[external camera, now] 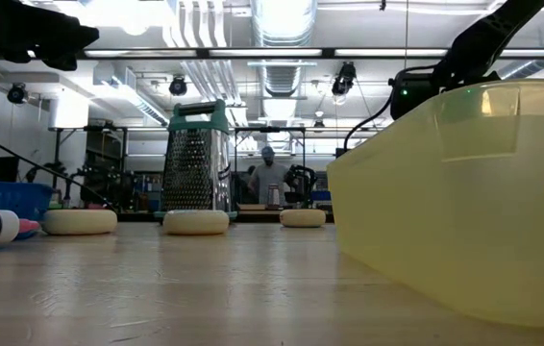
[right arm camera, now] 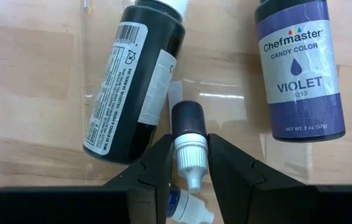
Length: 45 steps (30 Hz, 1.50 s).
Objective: Pick & Place Food Item
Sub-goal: Put the red food coloring bottle into the transparent bin
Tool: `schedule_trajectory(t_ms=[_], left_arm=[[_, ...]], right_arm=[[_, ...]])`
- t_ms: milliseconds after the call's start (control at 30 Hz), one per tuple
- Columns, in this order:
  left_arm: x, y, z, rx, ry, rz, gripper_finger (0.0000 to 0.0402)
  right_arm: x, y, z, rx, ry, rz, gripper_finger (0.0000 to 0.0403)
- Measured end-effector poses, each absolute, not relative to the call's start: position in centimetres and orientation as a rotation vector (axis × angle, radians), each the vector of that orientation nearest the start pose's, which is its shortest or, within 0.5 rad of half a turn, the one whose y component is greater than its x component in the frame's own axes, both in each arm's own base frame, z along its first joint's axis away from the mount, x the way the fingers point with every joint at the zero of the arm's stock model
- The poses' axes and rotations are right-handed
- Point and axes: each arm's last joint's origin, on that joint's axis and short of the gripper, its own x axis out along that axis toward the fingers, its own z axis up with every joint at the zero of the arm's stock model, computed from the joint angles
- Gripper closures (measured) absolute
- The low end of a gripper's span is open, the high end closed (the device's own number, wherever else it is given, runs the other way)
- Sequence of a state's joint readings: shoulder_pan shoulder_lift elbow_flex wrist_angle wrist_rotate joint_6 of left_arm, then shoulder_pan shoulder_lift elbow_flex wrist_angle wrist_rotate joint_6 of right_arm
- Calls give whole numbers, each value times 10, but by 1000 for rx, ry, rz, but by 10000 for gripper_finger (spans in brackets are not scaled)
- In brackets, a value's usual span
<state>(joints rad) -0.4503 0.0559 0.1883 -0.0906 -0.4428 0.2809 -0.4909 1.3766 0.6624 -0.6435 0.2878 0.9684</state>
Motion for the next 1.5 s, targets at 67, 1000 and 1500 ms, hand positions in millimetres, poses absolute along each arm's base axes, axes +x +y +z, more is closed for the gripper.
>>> schedule_trajectory(t_ms=[67,1000,1500], left_arm=[[82,-26,214,263,-38,-2,213],[82,-26,214,263,-38,-3,213],[82,-26,214,263,-39,-2,213]], right_arm=[[185,-108,154,905,959,-1276,307],[188,-110,155,904,924,-1260,307],[186,-109,152,902,928,-1258,256]])
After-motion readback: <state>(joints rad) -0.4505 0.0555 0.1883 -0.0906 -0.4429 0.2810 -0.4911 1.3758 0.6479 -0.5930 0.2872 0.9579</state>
